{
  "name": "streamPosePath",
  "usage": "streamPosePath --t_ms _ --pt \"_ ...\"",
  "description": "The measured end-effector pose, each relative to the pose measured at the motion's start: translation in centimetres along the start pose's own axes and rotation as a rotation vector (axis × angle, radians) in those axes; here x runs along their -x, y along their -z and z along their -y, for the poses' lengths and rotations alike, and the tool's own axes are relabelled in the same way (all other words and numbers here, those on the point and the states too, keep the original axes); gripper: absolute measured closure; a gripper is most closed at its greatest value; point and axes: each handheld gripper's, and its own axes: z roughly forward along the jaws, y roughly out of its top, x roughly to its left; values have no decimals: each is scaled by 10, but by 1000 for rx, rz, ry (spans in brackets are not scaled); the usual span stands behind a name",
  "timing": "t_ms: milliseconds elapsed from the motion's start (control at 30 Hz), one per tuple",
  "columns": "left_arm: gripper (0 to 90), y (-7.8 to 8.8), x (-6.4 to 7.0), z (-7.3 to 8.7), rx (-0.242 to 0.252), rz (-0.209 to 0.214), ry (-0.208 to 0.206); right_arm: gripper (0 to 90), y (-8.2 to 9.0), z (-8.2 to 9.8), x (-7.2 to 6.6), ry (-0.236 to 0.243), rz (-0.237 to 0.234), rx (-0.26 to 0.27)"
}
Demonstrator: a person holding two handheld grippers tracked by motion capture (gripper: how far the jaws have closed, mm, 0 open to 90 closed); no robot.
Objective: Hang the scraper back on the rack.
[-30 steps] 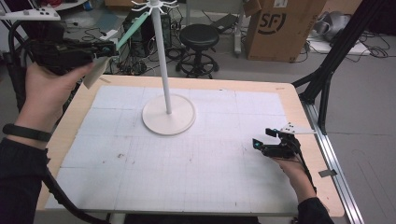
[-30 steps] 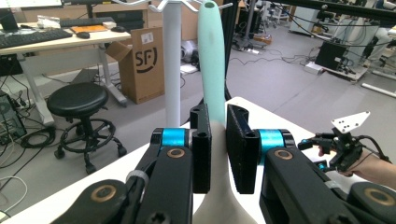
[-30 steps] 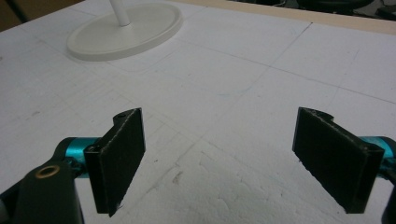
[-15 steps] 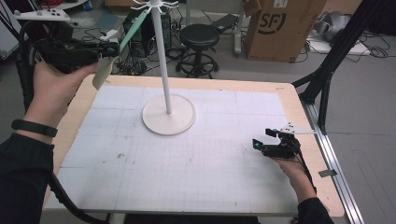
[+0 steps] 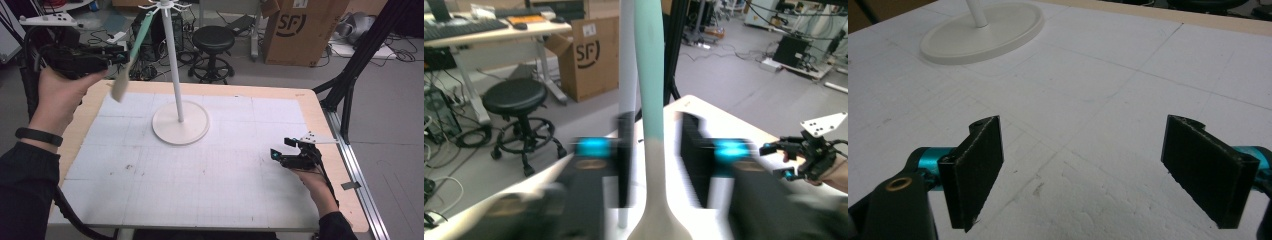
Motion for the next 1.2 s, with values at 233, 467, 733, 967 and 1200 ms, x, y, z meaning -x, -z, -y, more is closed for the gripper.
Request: streamPosePath --t_ms 233,467,733,967,1200 --pt "337 6 9 27 50 32 -61 161 -1 0 0 -1 0 -2" --pt "240 -12 23 97 57 100 -70 162 -1 0 -1 6 0 0" --pt "231 -45 33 178 2 138 -29 161 0 0 -2 4 3 -7" --pt "225 -57 34 217 -21 145 1 161 -1 1 -3 9 3 -24" --pt "227 -57 36 229 -33 151 1 161 -2 1 -4 16 4 -28"
